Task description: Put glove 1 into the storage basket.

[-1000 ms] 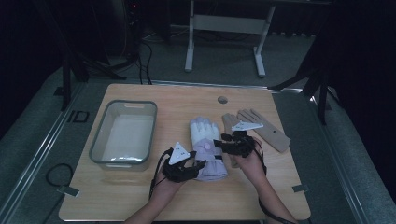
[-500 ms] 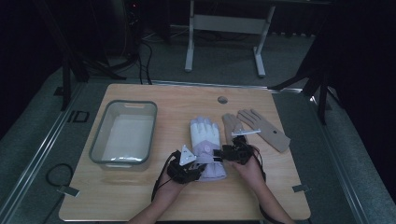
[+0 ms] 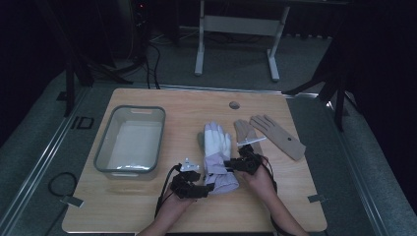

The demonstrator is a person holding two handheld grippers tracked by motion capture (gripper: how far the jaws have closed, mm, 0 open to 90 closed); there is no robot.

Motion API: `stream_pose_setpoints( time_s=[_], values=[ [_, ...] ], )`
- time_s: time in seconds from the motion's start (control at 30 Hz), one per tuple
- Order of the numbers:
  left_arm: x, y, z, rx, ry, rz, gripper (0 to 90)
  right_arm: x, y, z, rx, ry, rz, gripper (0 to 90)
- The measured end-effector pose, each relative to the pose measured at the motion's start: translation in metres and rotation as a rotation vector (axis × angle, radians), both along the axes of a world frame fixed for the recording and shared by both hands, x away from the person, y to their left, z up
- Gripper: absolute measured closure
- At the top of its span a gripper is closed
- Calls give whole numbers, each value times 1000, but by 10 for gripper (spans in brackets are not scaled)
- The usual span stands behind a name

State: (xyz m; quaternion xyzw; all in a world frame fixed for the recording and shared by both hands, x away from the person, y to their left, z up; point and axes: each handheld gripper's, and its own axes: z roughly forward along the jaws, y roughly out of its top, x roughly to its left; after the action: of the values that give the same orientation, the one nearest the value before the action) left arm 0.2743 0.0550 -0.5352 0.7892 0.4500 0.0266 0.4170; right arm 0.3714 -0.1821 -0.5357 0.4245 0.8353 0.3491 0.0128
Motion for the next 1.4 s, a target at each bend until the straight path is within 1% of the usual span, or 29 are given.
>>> stream_pose_setpoints(
  time_s=[0.07, 0.13, 0.17, 0.27, 0.3, 0.33, 0.37, 0.4, 0.43, 0.47, 0.5, 0.53, 0.57, 0.6, 0.67, 0.73, 0.8, 0.83, 0.9, 1.07, 1.17, 1.23, 1.27, 1.3, 1.33, 1.37, 1.4],
  values=[
    [2, 2, -2, -2, 20, 2, 284, -4, 4, 1, -36, -34, -3, 772],
    [2, 2, -5, -3, 28, 18, 253, -6, 6, 2, -51, -51, -5, 772],
    [2, 1, -6, 5, 30, 14, 241, -7, 6, 2, -54, -55, -4, 772],
    [5, -5, -13, 9, 54, -27, 244, -7, 7, 2, -55, -57, 0, 774],
    [7, -6, -15, 2, 71, -40, 248, -7, 8, 2, -63, -58, -1, 774],
    [9, -7, -17, -4, 84, -52, 262, -8, 10, 3, -78, -73, 9, 775],
    [9, -8, -18, -17, 82, -73, 296, -9, 11, 3, -88, -80, 4, 777],
    [9, -9, -19, -19, 80, -81, 360, -10, 12, 3, -96, -86, 0, 778],
    [8, -11, -19, -2, 63, -88, 389, -11, 13, 3, -102, -94, 0, 779],
    [8, -12, -19, 12, 55, -98, 425, -12, 13, 3, -103, -97, -2, 779],
    [8, -12, -19, -3, 70, -99, 473, -12, 13, 2, -97, -97, -5, 780],
    [8, -12, -20, -8, 73, -97, 515, -12, 13, 2, -95, -99, -6, 781],
    [7, -12, -20, -3, 73, -99, 546, -12, 13, 2, -95, -102, -9, 783],
    [7, -12, -19, -13, 80, -92, 575, -12, 13, 2, -93, -106, -10, 786],
    [7, -11, -18, -16, 78, -94, 636, -14, 13, 2, -93, -115, -18, 793],
    [9, -10, -15, -19, 86, -95, 678, -16, 13, 3, -91, -126, -26, 800],
    [10, -9, -13, -9, 82, -107, 691, -17, 13, 3, -84, -130, -33, 802],
    [10, -10, -11, 0, 79, -120, 695, -17, 12, 4, -79, -122, -37, 802],
    [12, -9, -8, 9, 74, -128, 695, -15, 10, 7, -67, -104, -38, 804],
    [13, -7, -4, 22, 64, -136, 709, -17, 12, 13, -80, -126, -33, 808],
    [15, -1, 6, 19, 40, -129, 711, -18, 14, 25, -72, -164, -34, 811],
    [16, 1, 12, 23, 23, -132, 713, -18, 16, 32, -67, -180, -35, 811],
    [16, 1, 12, 23, 23, -132, 713, -18, 16, 32, -67, -180, -35, 811],
    [18, 4, 17, 22, 18, -135, 713, -18, 18, 36, -67, -189, -39, 810],
    [19, 6, 21, 21, 11, -135, 713, -18, 21, 42, -80, -216, -34, 811],
    [20, 6, 22, 22, 9, -135, 713, -19, 23, 47, -84, -232, -33, 811],
    [21, 9, 26, 24, 3, -139, 713, -19, 24, 49, -82, -237, -34, 811]
  ],
)
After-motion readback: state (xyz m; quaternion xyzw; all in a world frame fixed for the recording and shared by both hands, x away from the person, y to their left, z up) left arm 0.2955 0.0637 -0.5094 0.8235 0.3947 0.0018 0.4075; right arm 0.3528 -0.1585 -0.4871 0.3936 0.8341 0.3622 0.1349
